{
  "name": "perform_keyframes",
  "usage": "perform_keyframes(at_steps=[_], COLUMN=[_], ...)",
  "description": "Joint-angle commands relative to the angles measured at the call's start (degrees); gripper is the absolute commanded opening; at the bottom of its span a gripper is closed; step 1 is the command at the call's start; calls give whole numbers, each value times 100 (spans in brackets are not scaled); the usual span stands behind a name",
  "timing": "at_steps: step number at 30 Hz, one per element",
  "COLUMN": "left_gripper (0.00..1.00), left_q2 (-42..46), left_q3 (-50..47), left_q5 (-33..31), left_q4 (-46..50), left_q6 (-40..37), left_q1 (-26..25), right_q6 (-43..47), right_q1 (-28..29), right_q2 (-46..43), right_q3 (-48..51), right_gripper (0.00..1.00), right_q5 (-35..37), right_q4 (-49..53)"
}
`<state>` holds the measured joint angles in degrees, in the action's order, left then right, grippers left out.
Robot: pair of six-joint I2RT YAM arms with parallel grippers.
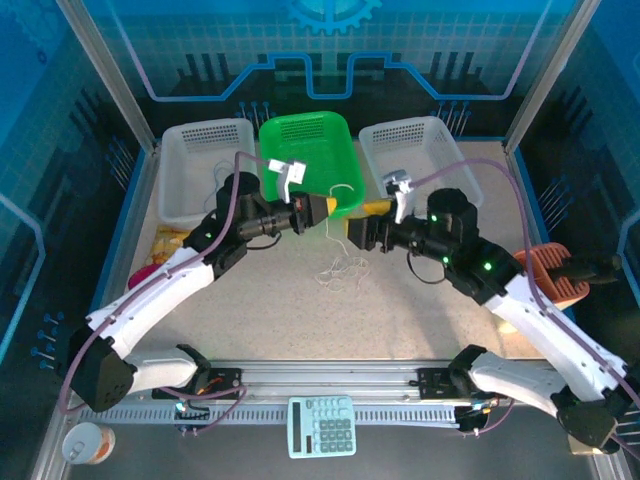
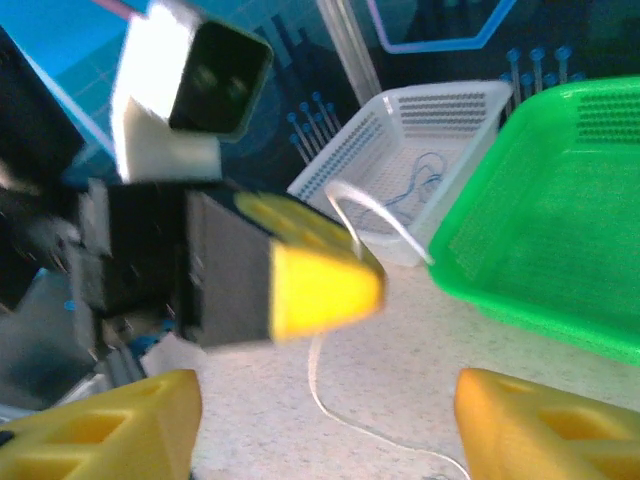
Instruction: Untangle the cables
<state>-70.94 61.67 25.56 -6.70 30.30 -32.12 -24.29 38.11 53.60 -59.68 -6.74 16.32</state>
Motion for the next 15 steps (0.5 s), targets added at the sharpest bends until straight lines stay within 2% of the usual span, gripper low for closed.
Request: perform_keyframes(at_steps=[1,7,15], left_gripper=[0,0,0], left_q2=[62,54,62], left_q3=[442,803,1164], left_q5=[53,164,228], left_q4=[115,78,-142], left_q6=[190,525,882], left_q1=[-30,-40,-149], right_q6=[149,264,256], right_q1=[69,115,180], right_q2=[-307,-190,863], right_q3=[622,1228,1099], right_gripper=[80,82,83], right_q5=[682,529,1125], right_q4=[-2,-605,-1393])
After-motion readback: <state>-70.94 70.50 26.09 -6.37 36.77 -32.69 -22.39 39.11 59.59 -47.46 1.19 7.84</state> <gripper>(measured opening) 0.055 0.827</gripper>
